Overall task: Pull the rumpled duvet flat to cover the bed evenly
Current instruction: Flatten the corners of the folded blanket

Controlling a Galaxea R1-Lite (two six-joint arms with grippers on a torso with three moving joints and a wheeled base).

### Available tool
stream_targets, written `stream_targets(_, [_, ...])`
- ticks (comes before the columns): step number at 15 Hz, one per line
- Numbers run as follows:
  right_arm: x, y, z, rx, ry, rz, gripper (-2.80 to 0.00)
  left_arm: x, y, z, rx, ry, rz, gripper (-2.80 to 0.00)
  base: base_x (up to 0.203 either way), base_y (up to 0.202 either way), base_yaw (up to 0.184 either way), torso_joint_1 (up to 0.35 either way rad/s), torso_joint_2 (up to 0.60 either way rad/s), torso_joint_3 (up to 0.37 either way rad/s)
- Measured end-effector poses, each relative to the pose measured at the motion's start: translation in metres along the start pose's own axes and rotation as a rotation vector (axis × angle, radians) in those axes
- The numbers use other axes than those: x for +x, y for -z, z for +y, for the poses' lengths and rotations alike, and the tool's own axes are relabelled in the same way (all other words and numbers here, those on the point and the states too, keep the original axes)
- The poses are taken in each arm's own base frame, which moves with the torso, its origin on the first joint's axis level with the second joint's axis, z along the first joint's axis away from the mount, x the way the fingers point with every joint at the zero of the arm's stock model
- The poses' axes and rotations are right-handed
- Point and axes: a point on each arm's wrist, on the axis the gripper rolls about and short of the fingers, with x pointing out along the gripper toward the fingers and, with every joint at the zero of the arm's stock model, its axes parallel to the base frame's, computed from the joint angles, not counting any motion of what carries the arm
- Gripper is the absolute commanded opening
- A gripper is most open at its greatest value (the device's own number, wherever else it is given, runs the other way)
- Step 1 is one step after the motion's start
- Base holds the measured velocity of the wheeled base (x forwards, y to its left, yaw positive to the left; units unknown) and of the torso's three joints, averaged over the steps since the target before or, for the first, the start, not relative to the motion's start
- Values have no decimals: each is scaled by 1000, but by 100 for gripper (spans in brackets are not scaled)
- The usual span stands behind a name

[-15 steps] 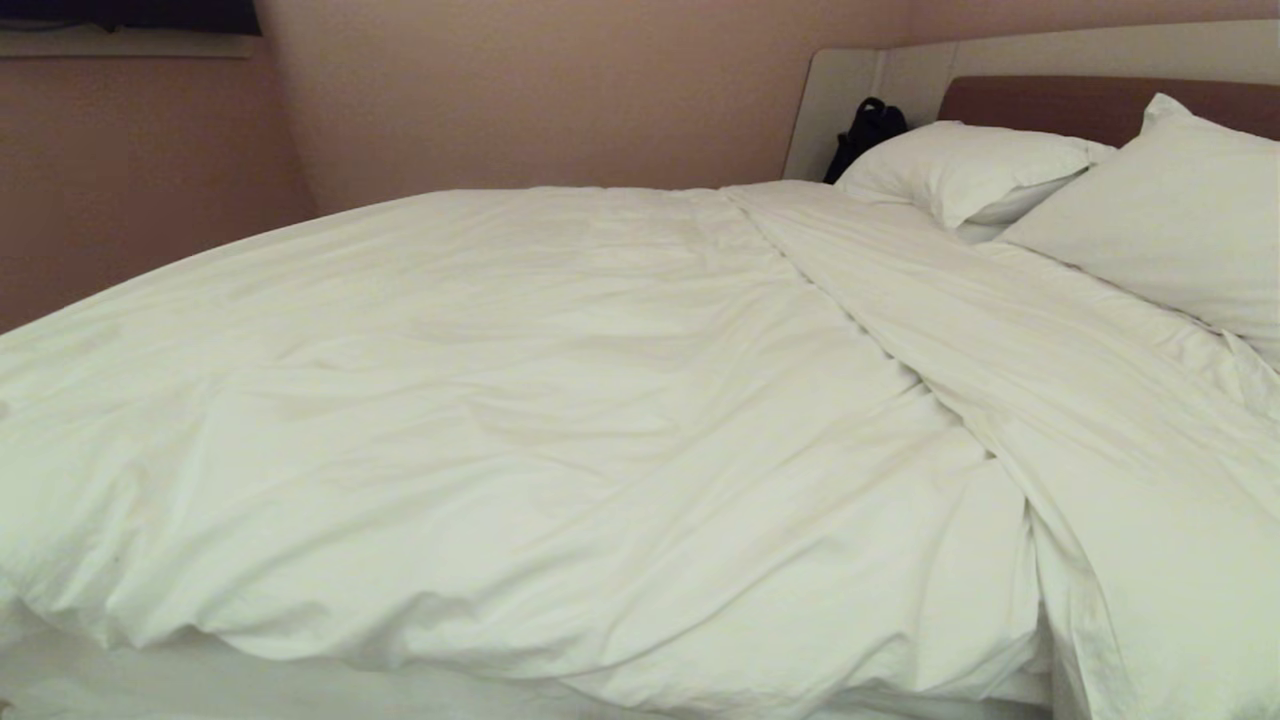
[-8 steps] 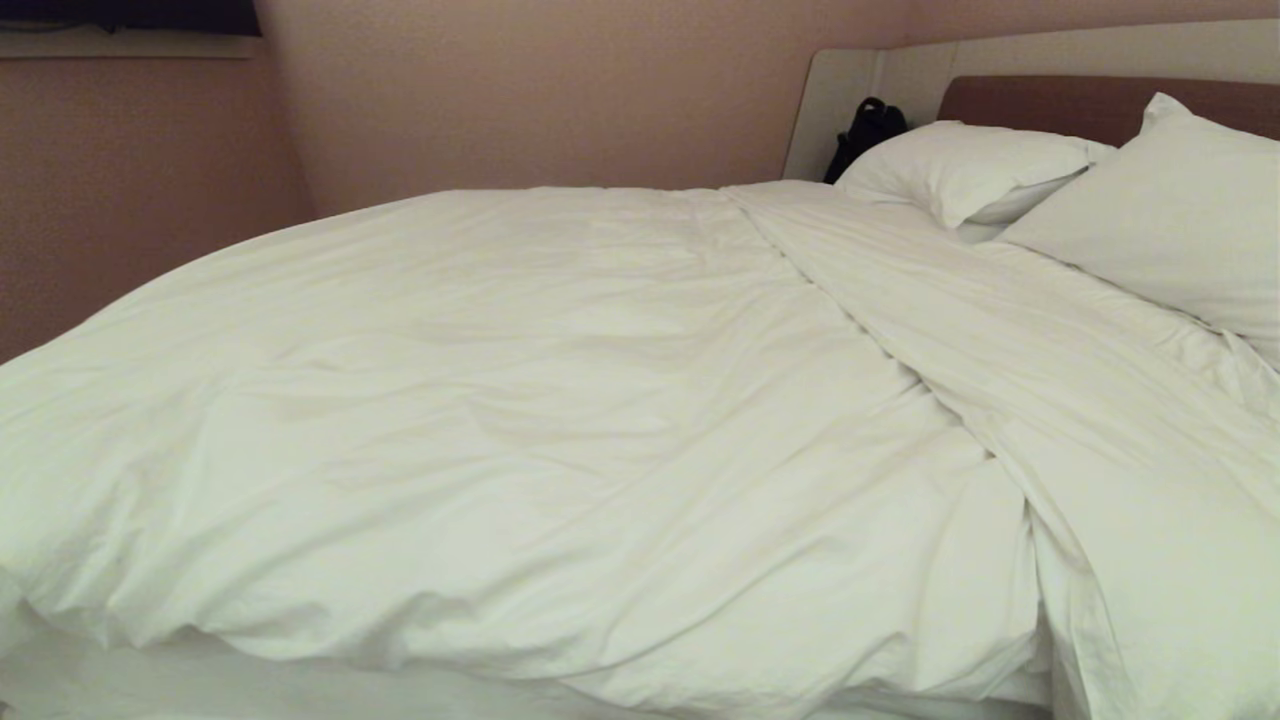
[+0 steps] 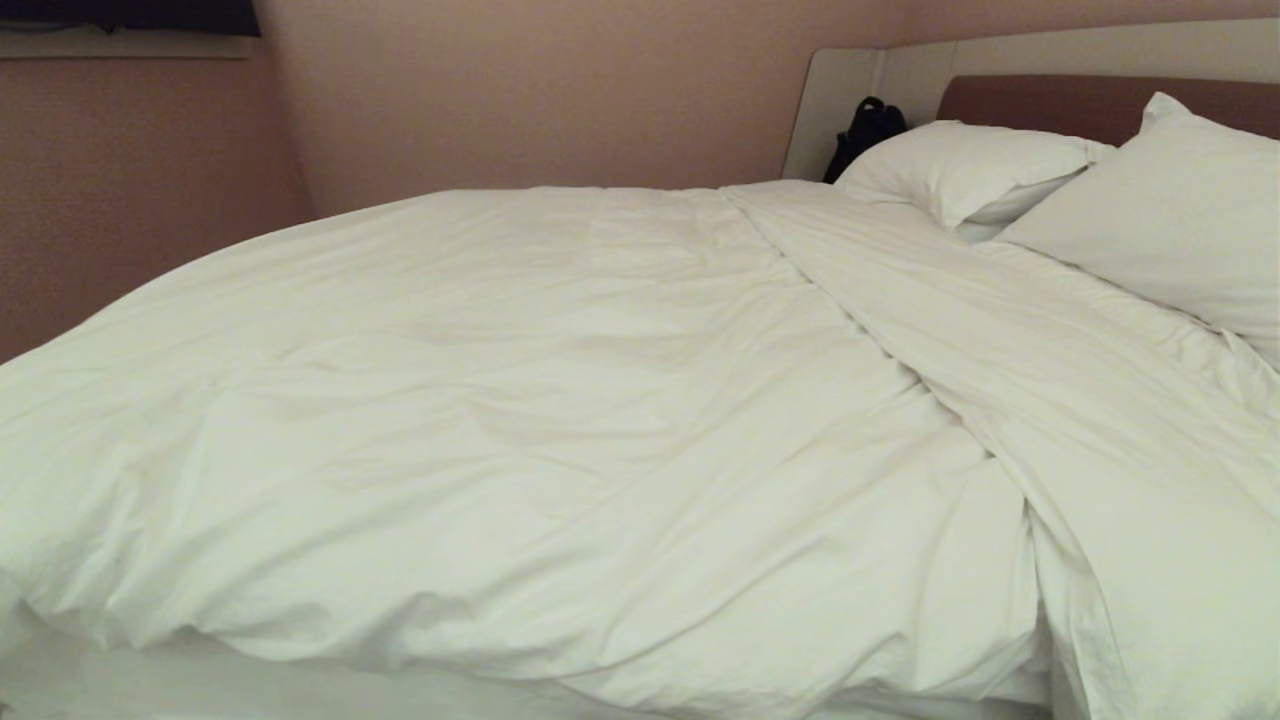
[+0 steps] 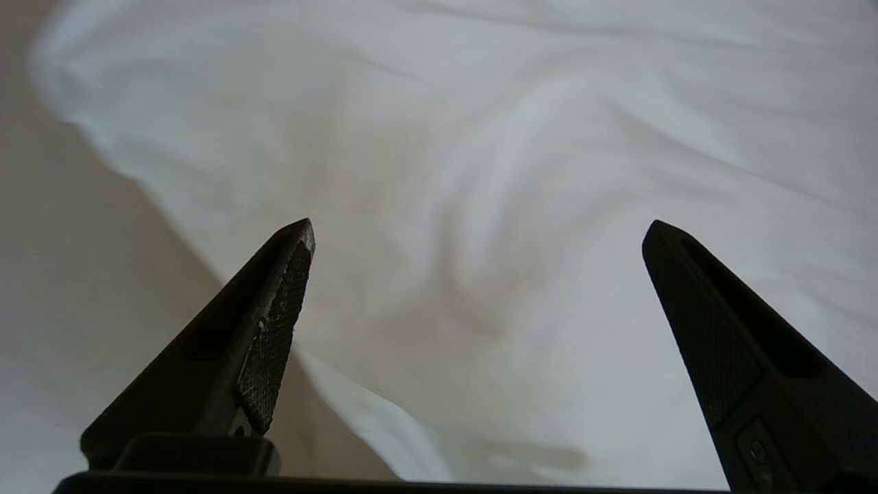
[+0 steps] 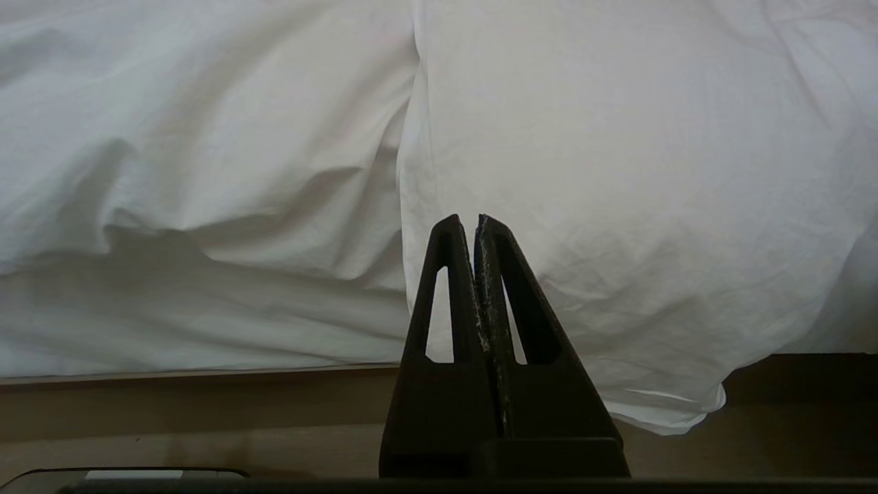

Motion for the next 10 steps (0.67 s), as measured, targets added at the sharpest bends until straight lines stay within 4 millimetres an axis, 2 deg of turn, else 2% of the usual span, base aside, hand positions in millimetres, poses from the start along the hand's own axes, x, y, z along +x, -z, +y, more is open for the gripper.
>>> stream_targets(1, [0,0,0,0,0,0,-280,-7,3,-3,-5,38,5,0,0,0,0,0,0,0])
stream_targets(2, [0,0,0,0,0,0,-280,-14,7,-9,-6,66,8,-280,0,0,0,0,0,0])
stream_targets(6, [0,0,0,0,-1,0,-280,-47,28,-40,12,204,16,-280,0,0,0,0,0,0])
stream_targets(10, [0,0,0,0,0,0,-280,-83,68,-73,50,309,20,-280,0,0,0,0,0,0])
